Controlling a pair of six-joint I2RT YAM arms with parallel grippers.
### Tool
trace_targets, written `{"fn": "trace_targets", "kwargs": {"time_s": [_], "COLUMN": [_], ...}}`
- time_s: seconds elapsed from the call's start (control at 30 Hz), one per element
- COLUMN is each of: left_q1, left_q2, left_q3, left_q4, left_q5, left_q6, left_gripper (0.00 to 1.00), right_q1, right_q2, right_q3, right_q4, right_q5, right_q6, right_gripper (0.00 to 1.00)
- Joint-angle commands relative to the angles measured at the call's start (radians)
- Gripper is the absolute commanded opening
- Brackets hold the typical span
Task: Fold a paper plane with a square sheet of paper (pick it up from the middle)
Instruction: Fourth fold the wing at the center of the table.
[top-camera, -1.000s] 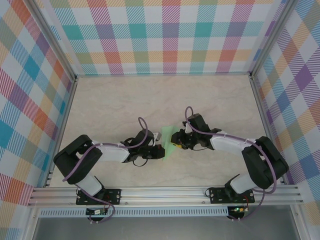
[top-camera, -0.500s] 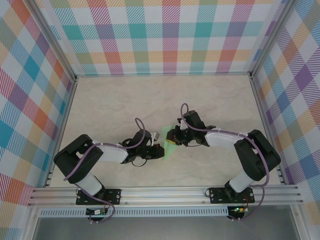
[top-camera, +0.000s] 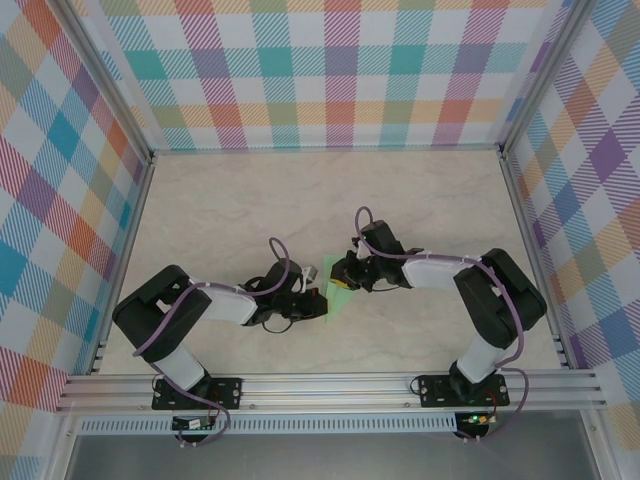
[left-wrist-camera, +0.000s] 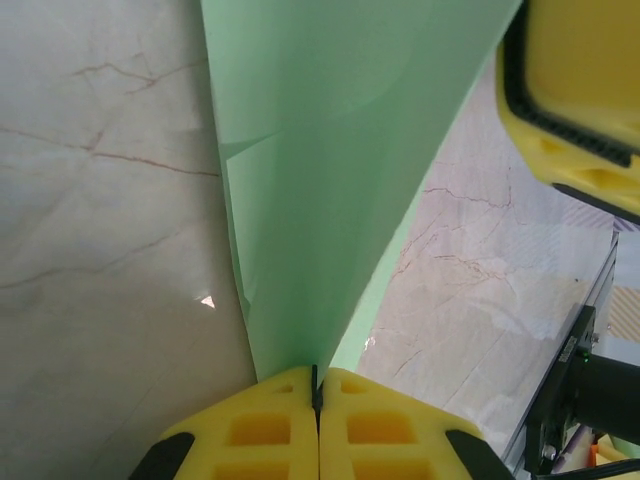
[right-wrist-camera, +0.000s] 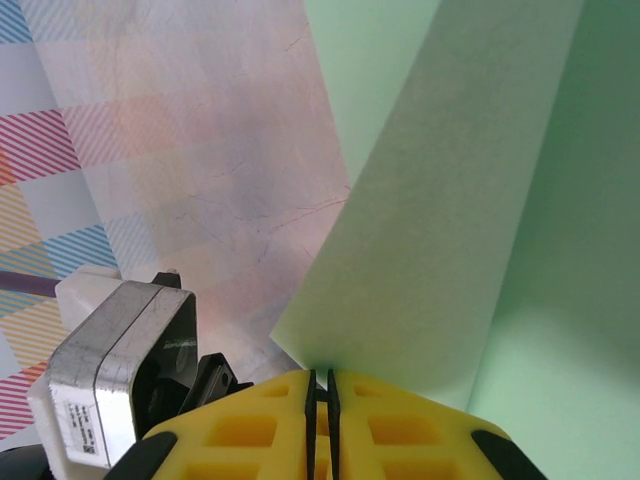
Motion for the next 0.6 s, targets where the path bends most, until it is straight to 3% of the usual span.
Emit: {"fn": "trace_targets", "kwargs": {"time_s": [0.0, 0.57], "left_q1": [0.023, 0.036], "left_q2": [0.017, 0.073], "left_q3": [0.0, 0.015], "left_q4": [0.009, -0.035], "left_q5": [0.006, 0.017], "left_q6": [-0.03, -0.07], "left_gripper": [0.05, 0.05], "right_q1": [0.008, 0.008], "right_q2": [0.025, 0.089], "right_q3": [0.041, 0.078], "right_q4": [-0.015, -0.036], "right_q5": [0.009, 0.013], "right_q6": [-0.015, -0.036], "right_gripper": [0.14, 0.15]}}
